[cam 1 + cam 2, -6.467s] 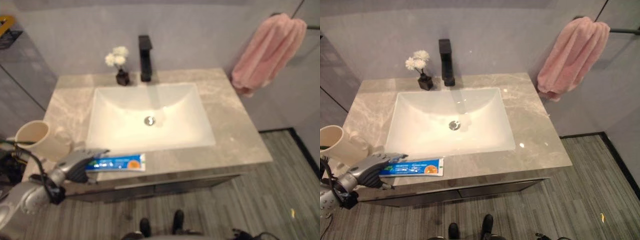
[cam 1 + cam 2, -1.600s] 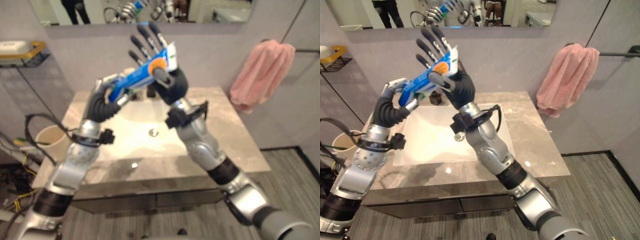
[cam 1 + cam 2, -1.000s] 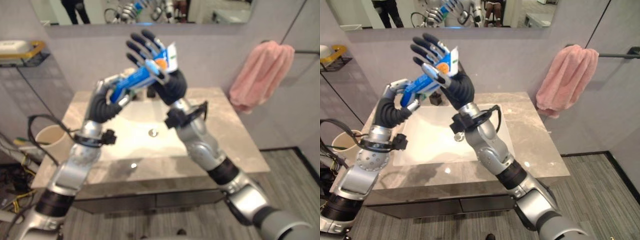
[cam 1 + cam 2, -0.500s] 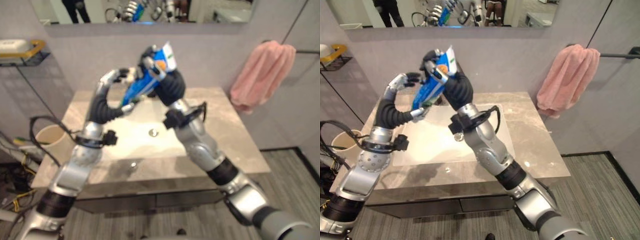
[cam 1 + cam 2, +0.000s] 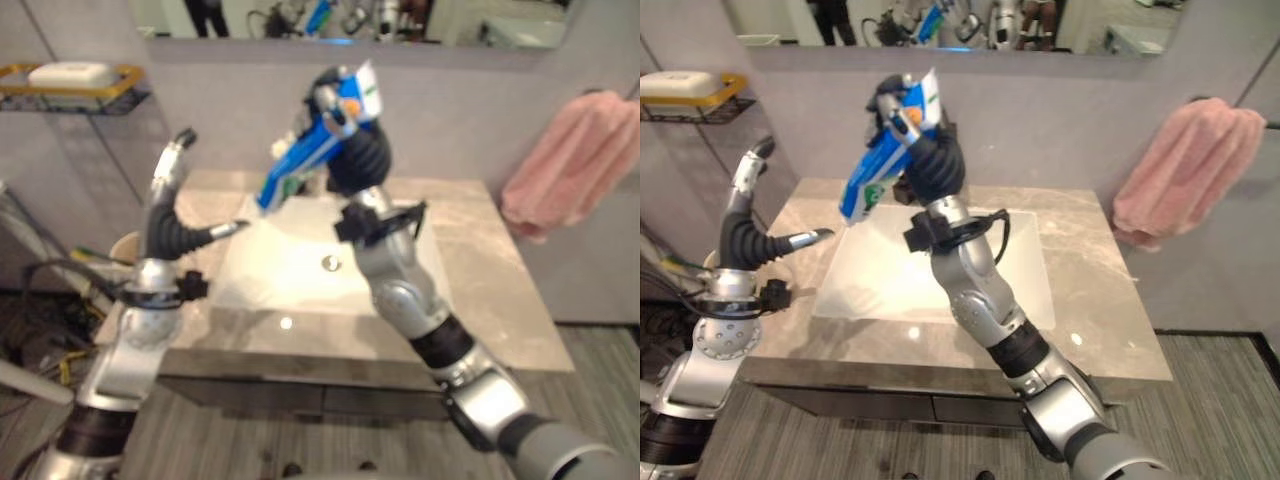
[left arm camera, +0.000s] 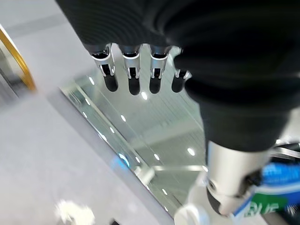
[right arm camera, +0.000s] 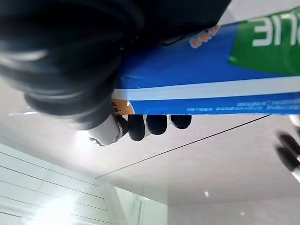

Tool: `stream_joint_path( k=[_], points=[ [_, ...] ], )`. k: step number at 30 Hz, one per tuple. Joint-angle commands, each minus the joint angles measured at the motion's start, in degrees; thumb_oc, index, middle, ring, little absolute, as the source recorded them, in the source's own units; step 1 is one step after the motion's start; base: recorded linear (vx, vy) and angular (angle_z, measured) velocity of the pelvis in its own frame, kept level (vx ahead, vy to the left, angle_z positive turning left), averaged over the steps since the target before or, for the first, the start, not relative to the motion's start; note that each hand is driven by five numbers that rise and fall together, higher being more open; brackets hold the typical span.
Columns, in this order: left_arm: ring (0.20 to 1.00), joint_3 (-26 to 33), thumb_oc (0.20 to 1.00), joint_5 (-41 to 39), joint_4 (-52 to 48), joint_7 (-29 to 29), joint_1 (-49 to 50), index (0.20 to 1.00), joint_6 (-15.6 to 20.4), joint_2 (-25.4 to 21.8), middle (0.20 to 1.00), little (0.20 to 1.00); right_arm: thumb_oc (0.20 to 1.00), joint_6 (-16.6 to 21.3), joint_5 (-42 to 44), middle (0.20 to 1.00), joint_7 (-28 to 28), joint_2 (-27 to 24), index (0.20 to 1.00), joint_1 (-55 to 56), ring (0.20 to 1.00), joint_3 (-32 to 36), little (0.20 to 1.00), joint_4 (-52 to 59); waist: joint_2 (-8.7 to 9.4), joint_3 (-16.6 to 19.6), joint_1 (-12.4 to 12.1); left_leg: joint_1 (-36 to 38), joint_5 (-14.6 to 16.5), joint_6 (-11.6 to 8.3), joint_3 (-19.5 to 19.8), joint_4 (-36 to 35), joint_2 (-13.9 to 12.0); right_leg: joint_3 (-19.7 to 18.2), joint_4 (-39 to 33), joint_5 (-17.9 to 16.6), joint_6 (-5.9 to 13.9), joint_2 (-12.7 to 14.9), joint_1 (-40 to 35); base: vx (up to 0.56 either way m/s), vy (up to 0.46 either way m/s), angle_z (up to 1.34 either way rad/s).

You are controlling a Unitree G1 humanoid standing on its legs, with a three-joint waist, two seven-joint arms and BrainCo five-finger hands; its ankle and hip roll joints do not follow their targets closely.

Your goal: Put brush and paste in cup on sink, flatten towel.

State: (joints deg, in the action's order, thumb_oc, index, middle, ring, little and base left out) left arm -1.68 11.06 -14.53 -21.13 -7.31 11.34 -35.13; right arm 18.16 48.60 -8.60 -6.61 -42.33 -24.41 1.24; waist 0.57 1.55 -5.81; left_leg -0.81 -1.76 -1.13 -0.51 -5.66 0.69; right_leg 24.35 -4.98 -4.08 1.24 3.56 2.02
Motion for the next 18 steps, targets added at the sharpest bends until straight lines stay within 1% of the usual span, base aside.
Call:
stream_joint_path(
  k=[1,2,3,4,5,6,10,12,13,14,15,16,17,18],
  points=[
    [1.0,4.76,1.0,1.37,-4.43,-2.25,0.19,1.0,1.39,-6.09,1.0,1.0,0.2,5.19,-3.21,0.2,-1.05,1.75,0.2,-8.09,0.2,5.27,0.2,1.07,2.56,-0.54,-2.98,-1.53,2.54,-1.41,3.49,0.66,-2.06,4.08,-0.02,5.25,4.86,5.56,-6.0,0.04,-0.066,0.85],
    [1.0,6.47,1.0,0.45,-5.03,-2.84,1.15,1.0,2.03,-6.23,1.0,1.0,0.2,5.68,-3.64,0.2,-1.3,0.96,0.2,-7.77,0.2,6.07,0.2,1.41,2.48,-0.68,-4.32,-1.96,2.73,-1.88,5.55,0.66,-1.96,5.28,-0.02,5.99,5.05,5.32,-6.9,0.05,-0.057,0.83],
    [1.0,6.68,1.0,0.37,-5.27,-2.74,1.4,1.0,1.99,-6.21,1.0,1.0,0.2,5.68,-3.64,0.2,-1.31,0.99,0.2,-7.73,0.2,6.02,0.2,1.46,2.45,-0.67,-3.89,-2.02,2.66,-1.91,5.93,0.66,-1.91,5.68,-0.02,6.06,5.06,5.33,-7.04,0.05,-0.05,0.67],
    [1.0,8.03,1.0,-0.33,-5.15,-3.04,2.56,1.0,2.28,-6.33,1.0,1.0,0.2,5.78,-3.61,0.2,-1.26,0.74,0.2,-7.44,0.2,6.3,0.2,1.5,2.46,-0.89,-4.81,-2.4,2.31,-2.01,6.97,0.66,-1.72,6.94,-0.02,6.13,4.95,5.31,-7.37,0.0,-0.017,0.77],
    [1.0,9.69,1.0,-1.69,-4.8,-3.78,4.02,1.0,2.87,-6.11,1.0,1.0,0.2,5.92,-4.05,0.2,-1.1,0.03,0.2,-7.17,0.2,6.74,0.2,1.54,2.48,-1.18,-6.21,-3.02,2.01,-2.03,8.49,0.66,-1.36,8.37,-0.02,6.3,4.85,5.35,-7.71,0.0,-0.015,0.68],
    [1.0,9.8,1.0,-1.77,-4.89,-3.74,4.17,1.0,2.91,-6.09,1.0,1.0,0.2,5.92,-4.04,0.2,-1.09,0.03,0.2,-7.12,0.2,6.7,0.2,1.55,2.45,-1.14,-5.97,-3.07,1.96,-2.04,8.71,0.66,-1.31,8.6,-0.02,6.33,4.87,5.36,-7.76,0.01,-0.007,0.58],
    [1.0,13.19,1.0,-4.97,-3.22,-4.49,8.69,1.0,4.06,-5.0,1.0,1.0,0.2,6.16,-5.6,0.2,-1.35,-1.75,0.2,-6.42,0.2,7.94,0.2,0.32,2.37,-1.53,-8.42,-4.4,1.09,-1.99,11.69,0.66,-0.38,11.41,-0.02,6.74,4.78,5.48,-8.35,0.02,0.0,0.54],
    [1.0,14.97,1.0,-6.78,-1.67,-4.41,11.51,1.0,4.87,-4.52,1.0,1.0,0.2,5.98,-8.1,0.2,-2.01,-3.47,0.2,-6.12,0.2,8.77,0.2,-0.51,2.38,-1.78,-10.28,-5.05,0.77,-1.79,13.13,0.66,0.18,12.95,-0.02,6.81,4.95,5.69,-8.61,0.04,0.016,0.38],
    [1.0,15.01,1.0,-6.9,-1.69,-4.34,11.6,1.0,4.95,-4.51,1.0,1.0,0.2,5.97,-8.18,0.2,-2.08,-3.46,0.2,-6.08,0.2,8.74,0.2,-0.51,2.37,-1.73,-10.2,-5.06,0.75,-1.77,13.21,0.66,0.22,13.04,-0.02,6.82,4.97,5.72,-8.63,0.05,0.022,0.32],
    [1.0,15.64,1.0,-8.31,-0.06,-4.25,12.69,1.0,5.42,-4.26,1.0,1.0,0.2,6.13,-8.99,0.2,-2.41,-3.93,0.2,-6.11,0.2,9.02,0.2,-0.85,2.39,-1.77,-10.73,-5.21,0.65,-1.75,13.55,0.66,0.39,13.43,-0.02,6.89,5.04,5.8,-8.71,0.06,0.026,0.29],
    [1.0,16.92,1.0,-9.61,2.92,-4.12,15.18,1.0,4.88,-3.76,1.0,1.0,0.2,5.72,-9.99,0.2,-2.67,-5.0,0.2,-5.78,0.2,9.74,0.2,-1.84,2.44,-1.94,-11.81,-5.45,0.62,-1.64,13.86,0.66,0.67,13.99,-0.02,6.94,5.11,5.91,-8.84,0.06,0.026,0.28],
    [1.0,16.97,1.0,-9.7,2.98,-4.09,15.25,1.0,4.97,-3.81,1.0,1.0,0.2,5.73,-10.02,0.2,-2.69,-4.94,0.2,-5.77,0.2,9.72,0.2,-1.87,2.47,-1.88,-11.77,-5.45,0.62,-1.63,13.86,0.66,0.69,13.99,-0.02,6.94,5.12,5.92,-8.83,0.07,0.028,0.22],
    [1.0,17.29,1.0,-10.25,5.1,-3.6,16.69,1.0,4.85,-4.09,1.0,1.0,0.2,5.65,-11.17,0.2,-2.98,-5.46,0.2,-5.87,0.2,9.89,0.2,-2.44,2.56,-1.93,-12.36,-5.6,0.64,-1.57,14.05,0.66,0.84,14.13,-0.02,6.97,5.19,5.99,-8.78,0.04,0.024,0.09],
    [1.0,17.2,1.0,-13.07,7.0,-2.13,17.71,1.0,5.07,-3.95,1.0,1.0,0.2,5.55,-11.67,0.2,-3.21,-5.84,0.2,-6.03,0.2,10.35,0.2,-2.79,2.5,-2.11,-12.82,-5.7,0.63,-1.46,14.25,0.66,0.94,14.32,-0.02,6.95,5.25,6.03,-8.73,0.04,0.025,0.08]
  ],
)
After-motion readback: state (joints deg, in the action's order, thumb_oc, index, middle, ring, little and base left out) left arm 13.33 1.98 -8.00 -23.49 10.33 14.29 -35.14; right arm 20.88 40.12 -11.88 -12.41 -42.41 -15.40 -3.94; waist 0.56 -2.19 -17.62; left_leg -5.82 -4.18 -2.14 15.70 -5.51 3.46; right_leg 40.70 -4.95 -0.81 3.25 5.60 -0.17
